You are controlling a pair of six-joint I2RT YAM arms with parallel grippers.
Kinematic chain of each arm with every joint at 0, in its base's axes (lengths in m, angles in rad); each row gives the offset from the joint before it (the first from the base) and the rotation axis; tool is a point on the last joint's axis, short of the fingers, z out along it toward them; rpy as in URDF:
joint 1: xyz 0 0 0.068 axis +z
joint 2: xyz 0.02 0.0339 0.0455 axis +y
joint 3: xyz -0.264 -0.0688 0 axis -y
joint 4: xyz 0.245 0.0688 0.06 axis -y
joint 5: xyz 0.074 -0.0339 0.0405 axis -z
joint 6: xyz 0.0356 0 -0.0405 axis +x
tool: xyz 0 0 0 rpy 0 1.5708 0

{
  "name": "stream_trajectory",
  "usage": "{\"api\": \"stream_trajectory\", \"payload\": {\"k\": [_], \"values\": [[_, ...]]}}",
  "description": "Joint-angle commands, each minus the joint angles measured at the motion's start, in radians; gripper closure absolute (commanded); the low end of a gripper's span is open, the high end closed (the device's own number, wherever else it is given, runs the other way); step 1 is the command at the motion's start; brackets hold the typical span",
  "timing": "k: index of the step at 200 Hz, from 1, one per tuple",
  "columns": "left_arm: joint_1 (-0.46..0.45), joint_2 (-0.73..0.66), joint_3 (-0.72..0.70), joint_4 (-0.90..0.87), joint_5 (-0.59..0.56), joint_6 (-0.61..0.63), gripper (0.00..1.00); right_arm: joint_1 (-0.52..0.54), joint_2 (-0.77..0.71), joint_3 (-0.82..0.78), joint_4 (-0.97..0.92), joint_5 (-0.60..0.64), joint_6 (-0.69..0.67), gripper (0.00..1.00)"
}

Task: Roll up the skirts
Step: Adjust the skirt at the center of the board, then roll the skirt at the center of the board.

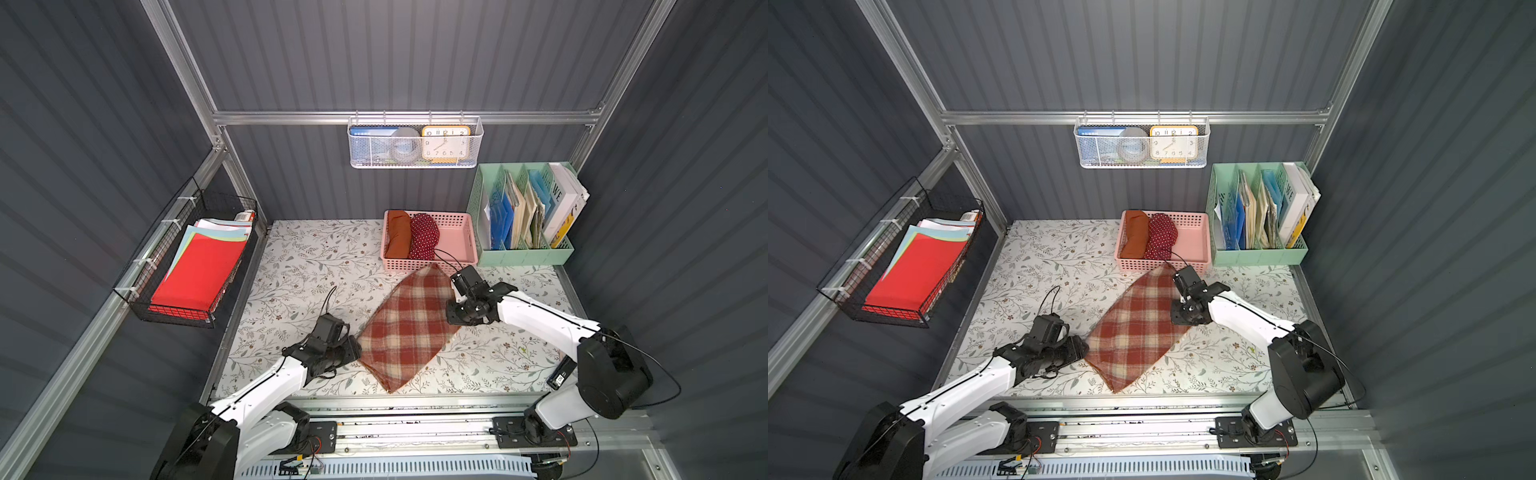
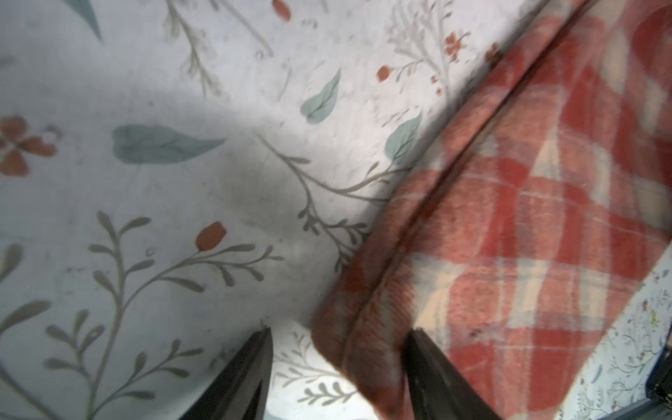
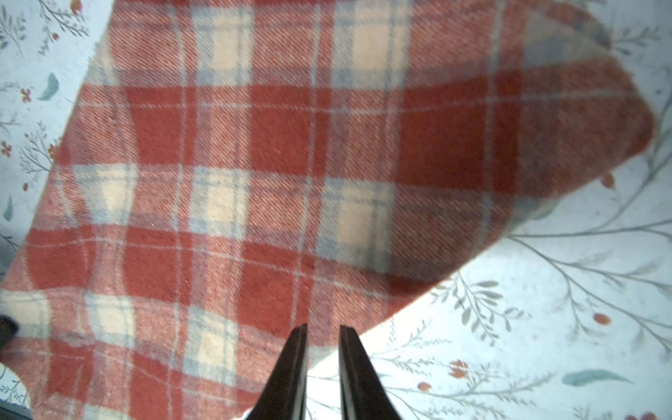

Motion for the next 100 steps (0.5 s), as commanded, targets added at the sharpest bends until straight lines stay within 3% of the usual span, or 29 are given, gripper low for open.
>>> {"api": "stream_trajectory", "payload": {"k": [1,48,100], "values": [[-0.001,-0.003,-0.034,0.034,0.031,0.023,0.45,0.003,-0.029,-0.030,-0.032,0.029,0.017,0.77],[-0.001,-0.011,-0.100,0.153,0.032,0.025,0.73,0.004,-0.067,-0.055,-0.032,0.009,0.023,0.77],[-0.003,-0.012,-0.064,0.149,0.036,0.032,0.94,0.032,-0.146,-0.102,-0.042,0.013,0.028,0.78]]}}
